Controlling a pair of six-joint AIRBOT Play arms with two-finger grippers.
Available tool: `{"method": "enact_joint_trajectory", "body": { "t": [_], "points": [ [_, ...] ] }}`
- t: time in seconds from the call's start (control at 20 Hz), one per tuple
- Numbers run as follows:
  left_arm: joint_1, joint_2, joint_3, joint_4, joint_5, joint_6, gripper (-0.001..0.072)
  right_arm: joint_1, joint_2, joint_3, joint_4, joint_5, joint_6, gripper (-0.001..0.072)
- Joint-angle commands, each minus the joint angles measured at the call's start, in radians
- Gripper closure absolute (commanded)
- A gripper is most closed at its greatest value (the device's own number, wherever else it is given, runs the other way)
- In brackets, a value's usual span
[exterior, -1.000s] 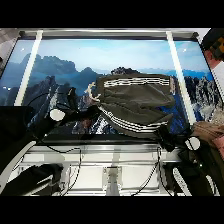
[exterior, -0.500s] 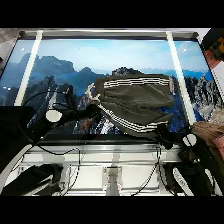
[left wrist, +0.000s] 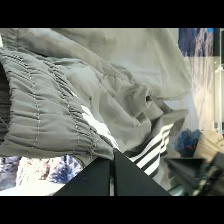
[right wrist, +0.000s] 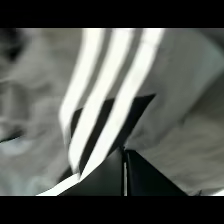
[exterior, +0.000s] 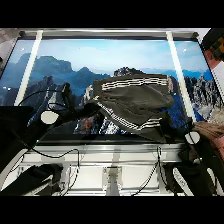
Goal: Fold the clothes and pants, and hang the long-sleeved shirts on hangers.
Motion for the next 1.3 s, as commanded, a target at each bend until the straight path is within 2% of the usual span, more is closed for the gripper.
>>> {"method": "enact_joint_trajectory", "body": {
  "t": [0.0, 0.15, 0.25, 0.4, 0.6, 0.7, 0.85, 1.05, 1.25],
  "points": [
    [-0.001, 0.012, 0.001, 0.02, 0.016, 0.0, 0.0707, 0.0, 0.061, 0.142, -0.077, 0.135, -0.014, 0.0709],
    [-0.001, 0.071, 0.004, 0.034, 0.08, -0.002, 0.0709, 0.0, 0.128, 0.304, -0.259, 0.32, 0.044, 0.0709],
    [-0.001, 0.126, 0.008, 0.034, 0.121, -0.011, 0.0709, 0.0, 0.161, 0.389, -0.334, 0.401, 0.043, 0.0709],
    [-0.001, 0.195, 0.011, 0.034, 0.124, -0.016, 0.071, 0.0, 0.195, 0.499, -0.37, 0.455, 0.042, 0.0709],
    [-0.001, 0.261, 0.011, 0.038, 0.106, -0.065, 0.0711, 0.0, 0.195, 0.622, -0.368, 0.523, 0.002, 0.0709],
    [-0.002, 0.266, 0.01, 0.107, 0.084, -0.168, 0.071, 0.0, 0.175, 0.667, -0.369, 0.51, -0.034, 0.0709],
    [-0.002, 0.263, 0.01, 0.212, 0.043, -0.285, 0.071, 0.0, 0.037, 0.733, -0.342, 0.481, -0.159, 0.0709],
    [-0.001, 0.213, 0.01, 0.228, 0.041, -0.303, 0.071, 0.0, -0.239, 0.871, -0.292, 0.345, -0.271, 0.0709],
    [-0.001, 0.095, 0.01, 0.226, 0.059, -0.322, 0.0708, 0.0, -0.513, 1.066, -0.275, 0.31, -0.351, 0.071]
  ]
}}
